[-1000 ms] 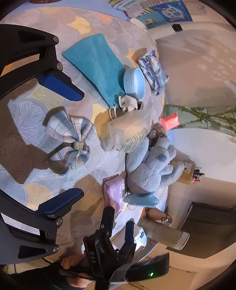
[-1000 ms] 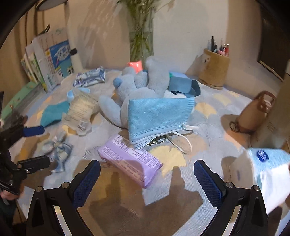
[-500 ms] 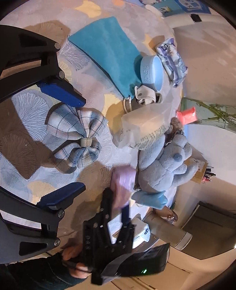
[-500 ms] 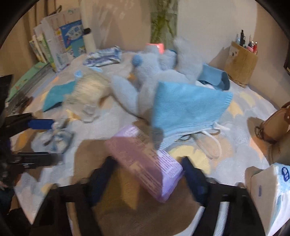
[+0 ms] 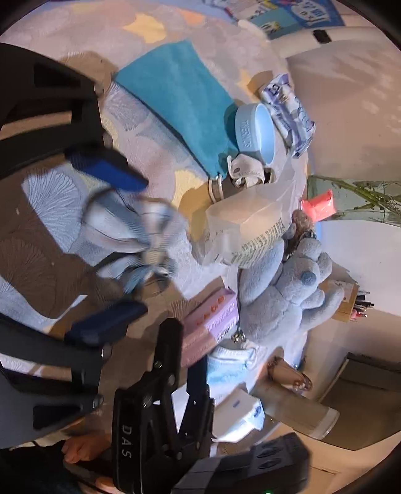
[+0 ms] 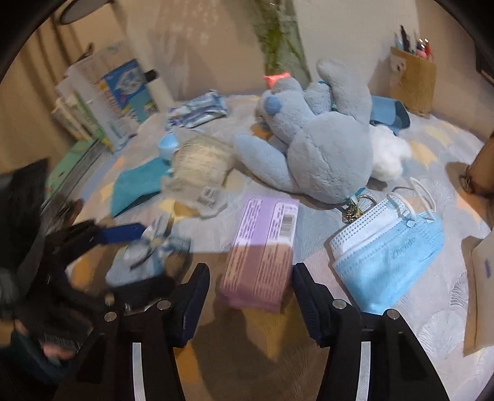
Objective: Organize soft objects
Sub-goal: 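Grasp the plaid bow with the left tool while the right tool grasps the purple wipes, then carry both items to the glass bowl and open both tools to drop them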
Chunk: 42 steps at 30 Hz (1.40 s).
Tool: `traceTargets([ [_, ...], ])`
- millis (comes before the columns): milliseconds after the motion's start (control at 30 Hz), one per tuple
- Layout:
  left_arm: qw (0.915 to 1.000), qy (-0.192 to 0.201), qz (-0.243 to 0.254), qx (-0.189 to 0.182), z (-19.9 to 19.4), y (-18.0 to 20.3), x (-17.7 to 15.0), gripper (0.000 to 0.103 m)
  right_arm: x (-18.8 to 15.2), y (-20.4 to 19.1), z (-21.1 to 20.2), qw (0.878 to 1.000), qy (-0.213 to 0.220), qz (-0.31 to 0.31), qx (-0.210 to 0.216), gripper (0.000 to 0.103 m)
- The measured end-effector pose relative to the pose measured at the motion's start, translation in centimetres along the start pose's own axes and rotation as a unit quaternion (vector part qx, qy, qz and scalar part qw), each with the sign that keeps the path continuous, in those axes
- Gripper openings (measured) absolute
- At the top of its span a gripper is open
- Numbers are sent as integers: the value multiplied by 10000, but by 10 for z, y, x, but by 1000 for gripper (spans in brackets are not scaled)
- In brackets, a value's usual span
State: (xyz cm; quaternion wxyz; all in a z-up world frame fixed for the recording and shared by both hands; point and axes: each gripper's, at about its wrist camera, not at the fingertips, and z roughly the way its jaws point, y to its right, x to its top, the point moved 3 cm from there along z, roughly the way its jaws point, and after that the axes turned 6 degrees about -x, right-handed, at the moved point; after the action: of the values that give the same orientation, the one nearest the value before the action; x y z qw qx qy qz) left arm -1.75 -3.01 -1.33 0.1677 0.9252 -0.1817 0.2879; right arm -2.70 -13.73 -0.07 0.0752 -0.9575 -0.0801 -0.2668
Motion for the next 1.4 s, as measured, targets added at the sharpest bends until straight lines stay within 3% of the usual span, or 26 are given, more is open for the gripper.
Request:
traceTargets([
  [33, 10000, 46, 2, 50, -1, -1, 0, 42, 3, -1, 3, 9999, 13, 50, -98, 54],
  [133, 9998, 125, -113, 48, -4, -6, -1, 22, 7, -10, 9, 9990, 107, 82, -419, 54],
  [167, 9998, 145, -147, 6, -5, -8, -1, 20, 7, -12, 9, 9985, 153, 40, -520, 44],
  [233, 9997, 162, -204, -22, -6, -10, -1, 18, 4, -16, 8, 9979, 219, -94, -607, 41],
  [467, 9983, 428, -260, -306, -28, 2, 0, 16, -5, -16, -26, 9976, 529, 197, -390, 41],
  [733, 9932, 949, 212, -633, -64, 51, 21, 16, -8, 1, -86, 9912, 1049, 652, -475, 41],
  [933, 9893, 1046, 662, -771, -69, 94, 44, 16, -16, 39, -121, 9837, 1303, 1122, -519, 41],
  [1067, 9854, 1092, 944, -898, -66, 128, 60, 16, -27, 72, -147, 9740, 1498, 1678, -277, 41],
  [1400, 9754, 1028, 1406, -1349, -36, 227, 115, 16, -49, 169, -229, 9419, 2121, 2455, -871, 41],
])
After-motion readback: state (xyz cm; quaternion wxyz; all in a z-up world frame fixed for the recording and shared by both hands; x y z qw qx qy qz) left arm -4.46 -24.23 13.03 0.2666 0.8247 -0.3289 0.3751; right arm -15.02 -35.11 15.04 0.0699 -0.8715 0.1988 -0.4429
